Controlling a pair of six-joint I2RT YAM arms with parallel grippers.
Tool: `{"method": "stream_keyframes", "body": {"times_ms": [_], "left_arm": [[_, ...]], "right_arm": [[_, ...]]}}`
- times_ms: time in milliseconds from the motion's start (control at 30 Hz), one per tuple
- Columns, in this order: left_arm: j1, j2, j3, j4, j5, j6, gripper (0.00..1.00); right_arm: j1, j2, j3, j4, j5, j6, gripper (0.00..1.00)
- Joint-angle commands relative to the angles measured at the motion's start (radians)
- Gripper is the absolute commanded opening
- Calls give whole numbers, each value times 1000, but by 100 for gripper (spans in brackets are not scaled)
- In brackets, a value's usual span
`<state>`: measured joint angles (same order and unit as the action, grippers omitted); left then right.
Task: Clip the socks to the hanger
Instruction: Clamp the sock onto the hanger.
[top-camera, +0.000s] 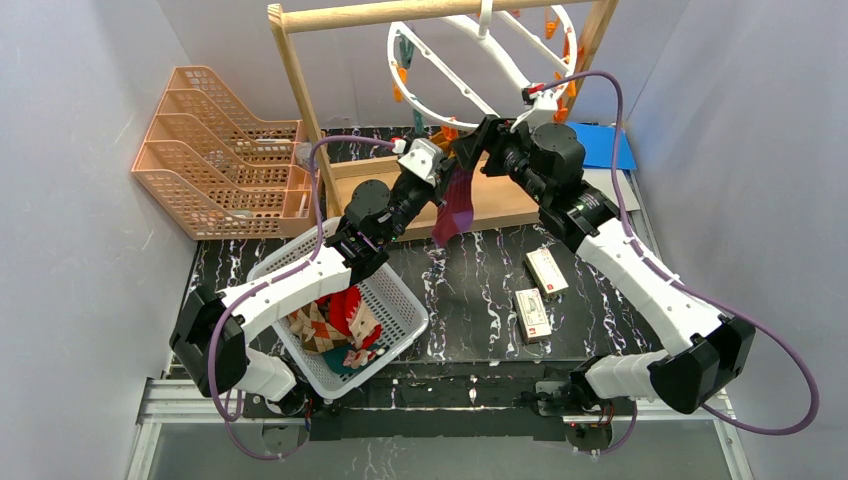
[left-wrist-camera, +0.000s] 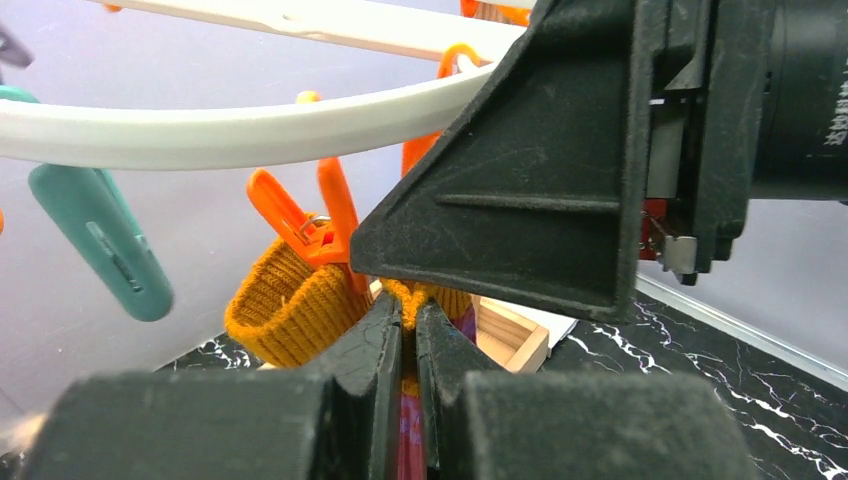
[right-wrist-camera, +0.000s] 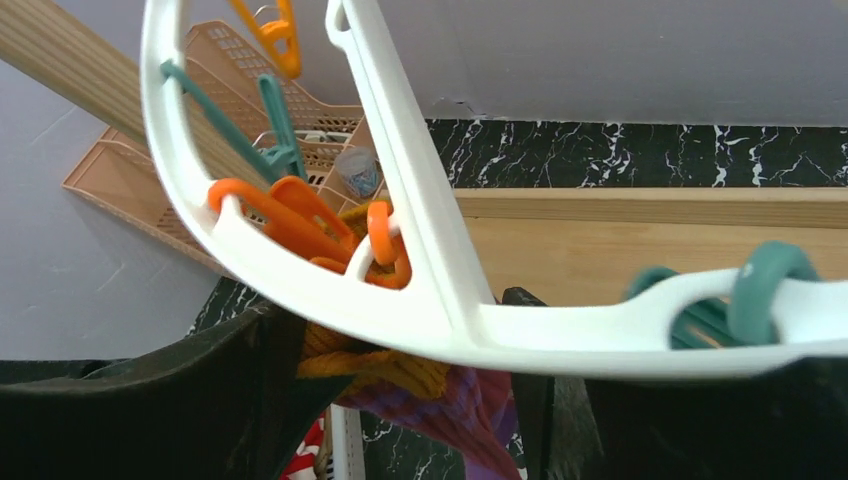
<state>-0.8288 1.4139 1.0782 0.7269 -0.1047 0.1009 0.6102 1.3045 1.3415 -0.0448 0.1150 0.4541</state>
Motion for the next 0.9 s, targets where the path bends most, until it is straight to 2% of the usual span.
{"method": "stream_keyframes", "body": {"times_ms": [0, 167, 367, 500, 667, 867], "left_arm": [[-5, -20, 30, 14, 4, -14, 2], [-4, -28, 29, 4, 22, -26, 9], [-5, -36, 25, -10, 49, -41, 16], [-5, -45, 22, -20, 55, -47, 21], [-4, -60, 17, -23, 65, -58, 27], [-4, -77, 4, -28, 66, -76, 33]], "right_arm": [[-2, -57, 62, -2, -45, 16, 82], [-1, -86, 96, -77, -40, 30, 89], [-2, -164, 83, -139, -14, 31, 90], [-2, -214, 78, -237, -3, 5, 89], [-1, -305, 9, -306, 1, -5, 89], [-1, -398, -87, -310, -28, -8, 88]]}}
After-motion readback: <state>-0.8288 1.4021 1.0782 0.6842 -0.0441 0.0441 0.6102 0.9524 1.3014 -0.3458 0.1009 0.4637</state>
